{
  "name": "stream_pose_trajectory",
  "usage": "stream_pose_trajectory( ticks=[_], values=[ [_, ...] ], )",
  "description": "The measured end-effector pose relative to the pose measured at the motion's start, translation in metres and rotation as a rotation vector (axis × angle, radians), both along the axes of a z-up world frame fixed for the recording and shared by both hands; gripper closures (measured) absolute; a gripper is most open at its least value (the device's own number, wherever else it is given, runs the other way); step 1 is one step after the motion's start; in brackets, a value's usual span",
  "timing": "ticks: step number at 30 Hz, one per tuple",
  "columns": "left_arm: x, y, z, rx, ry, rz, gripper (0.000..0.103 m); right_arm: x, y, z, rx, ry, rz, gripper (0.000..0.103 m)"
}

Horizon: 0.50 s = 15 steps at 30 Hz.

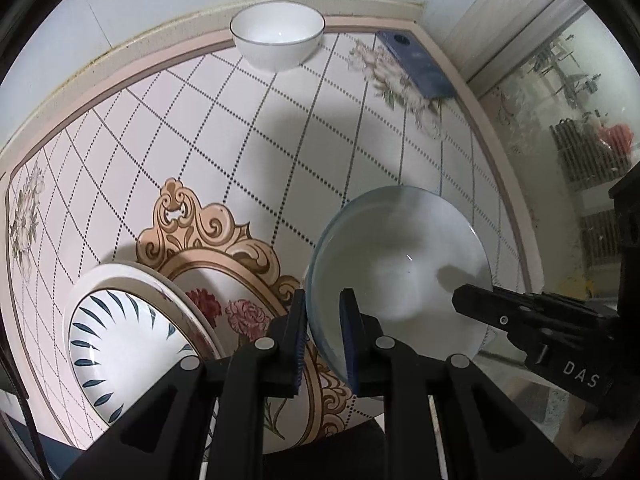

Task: Organize plates and bowls

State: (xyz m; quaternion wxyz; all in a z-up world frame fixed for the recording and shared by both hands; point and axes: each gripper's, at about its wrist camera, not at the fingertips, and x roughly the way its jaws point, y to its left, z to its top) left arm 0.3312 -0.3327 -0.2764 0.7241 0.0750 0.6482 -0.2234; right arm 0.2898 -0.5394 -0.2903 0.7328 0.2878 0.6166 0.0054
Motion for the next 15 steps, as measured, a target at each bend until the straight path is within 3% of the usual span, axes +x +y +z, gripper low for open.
stream_pose_trajectory(
  ticks=[15],
  values=[
    [-0.008, -0.007, -0.025, 0.076, -0.008, -0.024, 0.089, -0.003, 0.003, -0.027, -0.029, 0.050, 0.039, 0.089]
  ],
)
